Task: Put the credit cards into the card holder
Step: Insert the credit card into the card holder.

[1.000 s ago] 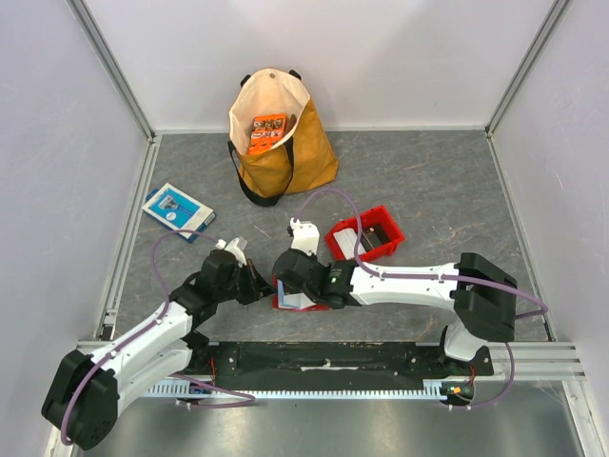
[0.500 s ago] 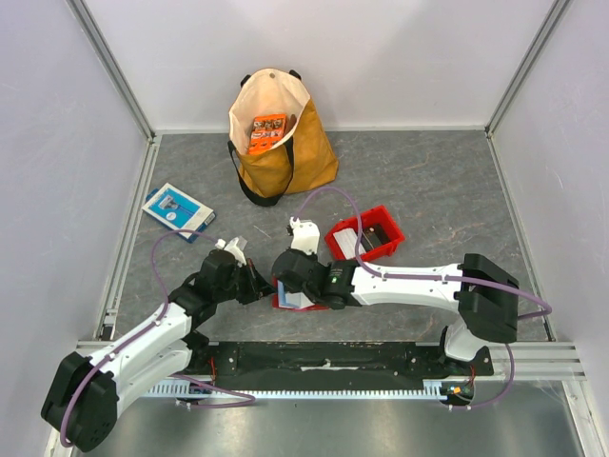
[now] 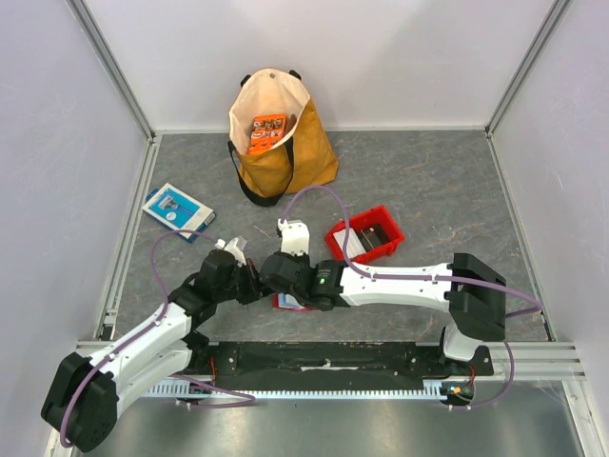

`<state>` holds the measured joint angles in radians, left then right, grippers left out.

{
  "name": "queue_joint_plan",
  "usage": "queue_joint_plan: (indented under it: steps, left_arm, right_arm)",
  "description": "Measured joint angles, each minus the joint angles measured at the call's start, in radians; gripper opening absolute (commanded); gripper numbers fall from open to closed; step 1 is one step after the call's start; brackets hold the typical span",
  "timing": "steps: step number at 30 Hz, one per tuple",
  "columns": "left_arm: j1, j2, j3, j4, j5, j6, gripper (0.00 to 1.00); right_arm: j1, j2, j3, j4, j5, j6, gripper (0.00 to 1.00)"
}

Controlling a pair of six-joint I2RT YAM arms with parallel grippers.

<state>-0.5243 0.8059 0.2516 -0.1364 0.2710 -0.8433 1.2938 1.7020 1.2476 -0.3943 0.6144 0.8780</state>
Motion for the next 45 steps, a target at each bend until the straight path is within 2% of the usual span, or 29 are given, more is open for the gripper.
queue_joint_plan:
  steps: [9,45]
  left_arm:
    - [0.000,-0.001,0.000,-0.013,0.000,0.000,0.02]
    - [-0.001,-0.024,0.004,-0.026,0.000,-0.002,0.02]
  right_arm:
    - [0.000,0.020,0.000,-0.048,0.019,0.000,0.00]
    - [0.007,0.044,0.012,-0.028,0.012,-0.014,0.00]
